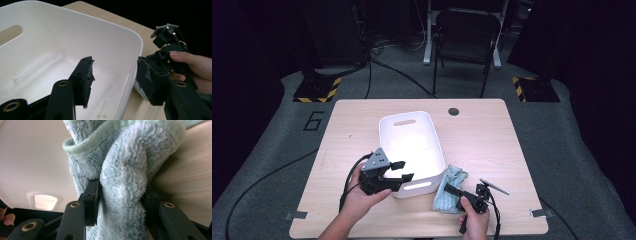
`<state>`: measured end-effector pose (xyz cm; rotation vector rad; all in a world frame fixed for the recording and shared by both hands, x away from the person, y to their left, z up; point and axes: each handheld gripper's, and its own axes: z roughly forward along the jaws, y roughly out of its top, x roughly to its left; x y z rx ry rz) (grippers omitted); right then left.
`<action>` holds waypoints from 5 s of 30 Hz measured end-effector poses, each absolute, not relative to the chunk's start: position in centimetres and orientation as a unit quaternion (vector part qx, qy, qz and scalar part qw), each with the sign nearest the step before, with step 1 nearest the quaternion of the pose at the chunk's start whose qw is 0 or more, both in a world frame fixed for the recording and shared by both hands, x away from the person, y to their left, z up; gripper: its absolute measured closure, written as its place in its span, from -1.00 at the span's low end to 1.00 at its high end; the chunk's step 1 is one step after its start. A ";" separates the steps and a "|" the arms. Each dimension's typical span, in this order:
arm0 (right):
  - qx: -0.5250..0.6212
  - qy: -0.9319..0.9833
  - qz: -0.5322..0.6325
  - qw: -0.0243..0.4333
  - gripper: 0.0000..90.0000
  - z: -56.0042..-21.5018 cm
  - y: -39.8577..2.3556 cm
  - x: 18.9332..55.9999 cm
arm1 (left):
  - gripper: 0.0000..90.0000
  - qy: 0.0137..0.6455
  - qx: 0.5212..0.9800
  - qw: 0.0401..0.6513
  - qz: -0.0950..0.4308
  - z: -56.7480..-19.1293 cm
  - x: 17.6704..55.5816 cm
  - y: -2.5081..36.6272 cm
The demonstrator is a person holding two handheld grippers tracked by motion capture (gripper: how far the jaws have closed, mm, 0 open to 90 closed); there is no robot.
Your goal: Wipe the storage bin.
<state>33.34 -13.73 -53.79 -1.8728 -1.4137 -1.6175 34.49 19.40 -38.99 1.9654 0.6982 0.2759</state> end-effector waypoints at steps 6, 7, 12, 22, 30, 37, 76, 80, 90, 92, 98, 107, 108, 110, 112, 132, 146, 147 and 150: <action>-0.657 -0.473 -0.566 0.156 0.29 -53.5 -14.0 33.3 | -0.01 0.314 0.806 0.488 0.117 -39.2 35.2 20.4; -0.655 -0.483 -0.562 0.150 0.29 -53.4 -14.3 33.3 | -0.01 0.314 0.805 0.488 0.123 -39.2 35.2 20.4; -0.653 -0.466 -0.577 0.152 0.31 -53.1 -14.9 33.3 | -0.05 0.320 0.803 0.485 0.132 -39.1 35.5 20.9; -0.661 -0.438 -0.589 0.154 0.36 -52.2 -16.7 33.4 | -0.06 0.333 0.793 0.489 0.144 -38.9 35.8 22.2; -0.662 -0.429 -0.601 0.129 0.36 -51.6 -18.9 33.6 | -0.05 0.337 0.792 0.488 0.147 -39.1 36.1 22.5; -0.664 -0.427 -0.606 0.097 0.37 -50.9 -21.2 33.8 | -0.05 0.340 0.790 0.489 0.146 -39.2 36.2 22.6; -0.712 -0.521 -0.468 -0.054 0.17 -51.5 -24.0 34.9 | -0.05 0.362 0.789 0.473 0.149 -39.3 36.9 23.8; -0.711 -0.513 -0.479 -0.047 0.03 -51.2 -23.8 34.8 | -0.05 0.363 0.787 0.476 0.151 -39.2 36.9 24.0; -0.704 -0.504 -0.493 -0.083 -0.13 -50.0 -23.5 34.2 | -0.07 0.367 0.787 0.472 0.152 -39.3 37.0 24.2; -0.701 -0.500 -0.500 -0.098 -0.14 -49.7 -23.5 34.0 | -0.08 0.367 0.789 0.468 0.152 -39.4 37.1 24.3; -0.677 -0.521 -0.502 -0.133 -0.16 -48.9 -22.7 33.7 | -0.09 0.372 0.792 0.460 0.152 -39.6 37.2 24.2; -0.647 -0.545 -0.511 -0.151 -0.16 -48.0 -21.1 33.3 | -0.14 0.378 0.794 0.452 0.152 -39.9 37.4 24.3; -0.645 -0.547 -0.512 -0.149 -0.16 -47.9 -20.9 33.3 | -0.14 0.378 0.794 0.450 0.153 -39.9 37.4 24.3; -0.633 -0.559 -0.515 -0.146 -0.16 -47.9 -20.4 33.3 | -0.14 0.380 0.795 0.450 0.149 -40.1 37.4 24.2; -0.627 -0.565 -0.517 -0.140 -0.16 -47.8 -19.8 33.3 | -0.16 0.382 0.795 0.447 0.146 -40.2 37.5 24.1; -0.519 -0.671 -0.527 -0.044 -0.15 -48.6 -12.4 33.0 | -0.11 0.388 0.789 0.455 0.142 -41.4 38.2 23.6; -0.493 -0.704 -0.511 -0.030 -0.11 -49.3 -9.4 32.7 | 0.00 0.388 0.786 0.458 0.148 -42.2 39.7 23.1; -0.492 -0.706 -0.508 -0.030 -0.11 -49.3 -9.3 32.8 | 0.01 0.389 0.785 0.458 0.148 -42.2 39.8 23.1; -0.496 -0.708 -0.501 -0.033 -0.11 -49.6 -9.0 33.0 | 0.04 0.390 0.783 0.461 0.149 -42.3 40.2 23.1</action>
